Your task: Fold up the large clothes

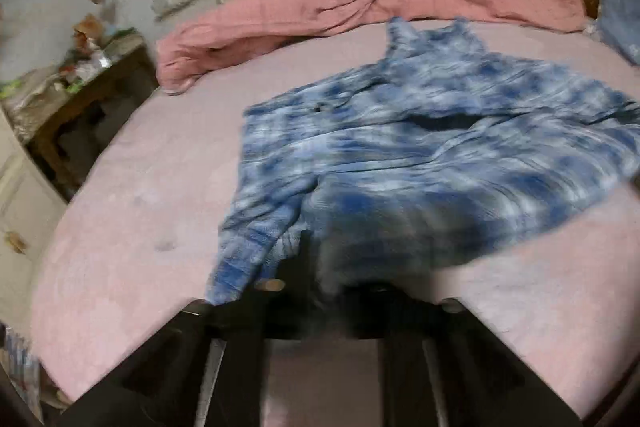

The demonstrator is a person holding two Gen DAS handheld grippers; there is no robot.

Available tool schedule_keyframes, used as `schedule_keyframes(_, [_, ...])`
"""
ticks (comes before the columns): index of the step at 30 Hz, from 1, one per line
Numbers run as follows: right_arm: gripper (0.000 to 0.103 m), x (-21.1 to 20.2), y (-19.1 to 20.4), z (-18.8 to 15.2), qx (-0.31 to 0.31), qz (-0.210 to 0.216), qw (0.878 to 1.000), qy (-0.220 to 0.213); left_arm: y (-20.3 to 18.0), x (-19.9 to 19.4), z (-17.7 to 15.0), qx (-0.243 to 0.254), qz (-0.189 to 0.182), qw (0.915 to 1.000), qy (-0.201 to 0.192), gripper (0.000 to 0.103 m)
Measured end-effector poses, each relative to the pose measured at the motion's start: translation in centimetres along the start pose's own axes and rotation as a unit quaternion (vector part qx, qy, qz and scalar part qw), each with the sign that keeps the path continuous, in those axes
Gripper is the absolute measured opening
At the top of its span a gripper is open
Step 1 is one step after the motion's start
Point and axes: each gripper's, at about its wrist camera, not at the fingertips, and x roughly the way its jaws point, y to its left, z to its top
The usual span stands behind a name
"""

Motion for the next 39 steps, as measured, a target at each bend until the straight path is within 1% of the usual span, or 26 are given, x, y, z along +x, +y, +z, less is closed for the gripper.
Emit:
schedule_keyframes(2, [0.009, -0.9, -0.1, 0.8, -0.001, -0.021, 0.999, -0.026, 0.0, -0.7, 1.1, 0.001, 0.014, 0.9997, -0.021, 0.009])
schedule_keyframes(3, [0.009, -1.4, -0.4, 1.5, 0.000, -0.022, 0.999, -0.036, 0.2, -1.0, 1.7, -0.001, 0.014, 0.9995, -0.027, 0.009])
schedule_keyframes(5, [0.009, -2.0, -1.6, 3.4, 0.017, -0.020, 0.998, -0.053, 1.0, -1.5, 3.5, -0.020, 0.001, 0.9992, -0.036, 0.010])
schedule_keyframes(7, [0.009, -2.4, -2.8, 5.1, 0.025, -0.016, 0.997, -0.066, 1.7, -1.5, 5.4, -0.032, -0.010, 0.9991, -0.027, 0.010])
schedule_keyframes(9, [0.009, -2.3, -3.9, 7.3, 0.028, -0.015, 0.996, -0.085, 2.4, -0.8, 7.7, -0.036, -0.014, 0.9991, -0.017, 0.012])
schedule_keyframes(13, [0.009, 0.4, -5.1, 11.7, 0.021, -0.008, 0.996, -0.084, 3.1, 1.9, 11.8, -0.037, -0.015, 0.9992, -0.001, 0.013])
schedule_keyframes(15, [0.009, 2.4, -5.4, 13.4, 0.020, -0.008, 0.997, -0.076, 3.3, 3.7, 13.7, -0.041, -0.018, 0.9990, 0.009, 0.013])
schedule_keyframes(18, [0.009, 5.5, -5.5, 15.4, 0.025, -0.013, 0.997, -0.070, 3.1, 6.8, 15.7, -0.040, -0.008, 0.9989, 0.024, 0.012])
schedule_keyframes(20, [0.009, 7.5, -5.5, 16.3, 0.030, -0.010, 0.997, -0.066, 2.9, 9.1, 16.5, -0.041, -0.005, 0.9984, 0.039, 0.013])
schedule_keyframes(23, [0.009, 10.8, -5.5, 17.2, 0.034, -0.005, 0.998, -0.047, 2.7, 12.0, 17.0, -0.045, -0.007, 0.9973, 0.058, 0.013])
schedule_keyframes(26, [0.009, 13.7, -5.3, 17.4, 0.038, -0.001, 0.999, -0.029, 2.3, 14.4, 17.1, -0.039, -0.006, 0.9968, 0.070, 0.015])
schedule_keyframes(29, [0.009, 16.1, -5.0, 17.4, 0.035, 0.002, 0.999, -0.016, 2.0, 16.2, 16.9, -0.038, -0.011, 0.9958, 0.083, 0.016])
schedule_keyframes(33, [0.009, 18.4, -4.4, 17.3, 0.022, 0.002, 1.000, -0.001, 1.8, 18.1, 16.4, -0.039, -0.018, 0.9942, 0.098, 0.017])
schedule_keyframes(35, [0.009, 19.2, -4.3, 17.2, 0.022, 0.002, 1.000, 0.004, 1.6, 18.4, 16.3, -0.033, -0.015, 0.9950, 0.093, 0.020])
schedule_keyframes(37, [0.010, 20.0, -4.4, 17.0, 0.030, 0.009, 0.999, 0.015, 1.5, 17.8, 16.2, -0.027, -0.008, 0.9968, 0.075, 0.023])
schedule_keyframes(38, [0.010, 20.1, -4.5, 16.9, 0.037, 0.015, 0.999, 0.018, 1.7, 17.2, 16.2, -0.029, -0.003, 0.9978, 0.060, 0.030])
schedule_keyframes(39, [0.010, 20.0, -4.9, 16.9, 0.048, 0.024, 0.998, 0.020, 1.9, 16.5, 16.2, -0.032, 0.000, 0.9984, 0.047, 0.034])
